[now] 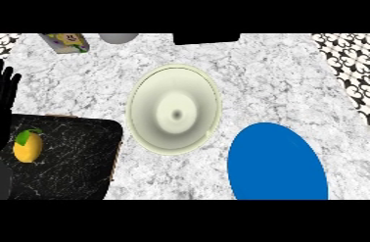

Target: Pick the cupcake from the plate and place it in the bowl

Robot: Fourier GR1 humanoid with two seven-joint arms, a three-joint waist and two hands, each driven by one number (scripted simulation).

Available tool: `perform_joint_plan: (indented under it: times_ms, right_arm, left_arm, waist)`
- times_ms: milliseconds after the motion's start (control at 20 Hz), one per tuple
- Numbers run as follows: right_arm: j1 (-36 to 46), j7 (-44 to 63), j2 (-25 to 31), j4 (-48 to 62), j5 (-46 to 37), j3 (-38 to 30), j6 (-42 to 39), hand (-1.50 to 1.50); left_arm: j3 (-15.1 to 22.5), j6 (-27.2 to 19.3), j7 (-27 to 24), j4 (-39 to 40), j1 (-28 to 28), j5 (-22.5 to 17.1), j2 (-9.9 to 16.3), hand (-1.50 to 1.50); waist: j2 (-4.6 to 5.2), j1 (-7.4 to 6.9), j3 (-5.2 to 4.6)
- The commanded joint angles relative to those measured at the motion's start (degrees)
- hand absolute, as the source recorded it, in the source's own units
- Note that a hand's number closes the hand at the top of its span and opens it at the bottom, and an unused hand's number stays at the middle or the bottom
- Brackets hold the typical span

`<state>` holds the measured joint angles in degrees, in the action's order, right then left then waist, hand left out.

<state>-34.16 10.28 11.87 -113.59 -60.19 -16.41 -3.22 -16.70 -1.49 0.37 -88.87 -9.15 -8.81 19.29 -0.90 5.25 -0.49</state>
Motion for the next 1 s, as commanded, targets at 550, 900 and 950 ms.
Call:
perform_joint_plan:
  times_ms: [550,900,950]
  right_arm:
    - [-4.57,7.43,-9.60,-41.36,5.53,16.14,-6.35,1.50]
    - [9.72,20.77,-11.75,-38.87,-1.65,28.63,-11.32,1.50]
    - [10.92,23.49,-11.77,-38.22,-3.89,32.04,-11.21,1.50]
  left_arm:
    - [1.69,0.52,-0.82,1.84,-3.00,0.30,-1.08,0.00]
    - [3.76,0.85,0.64,0.83,-5.28,0.93,-1.33,0.00]
    - [3.84,0.24,0.72,1.87,-4.84,1.33,-1.89,0.00]
  waist:
    - [0.49,-3.24,0.08]
    - [1.04,-5.79,-0.08]
    - [0.98,-5.55,-0.03]
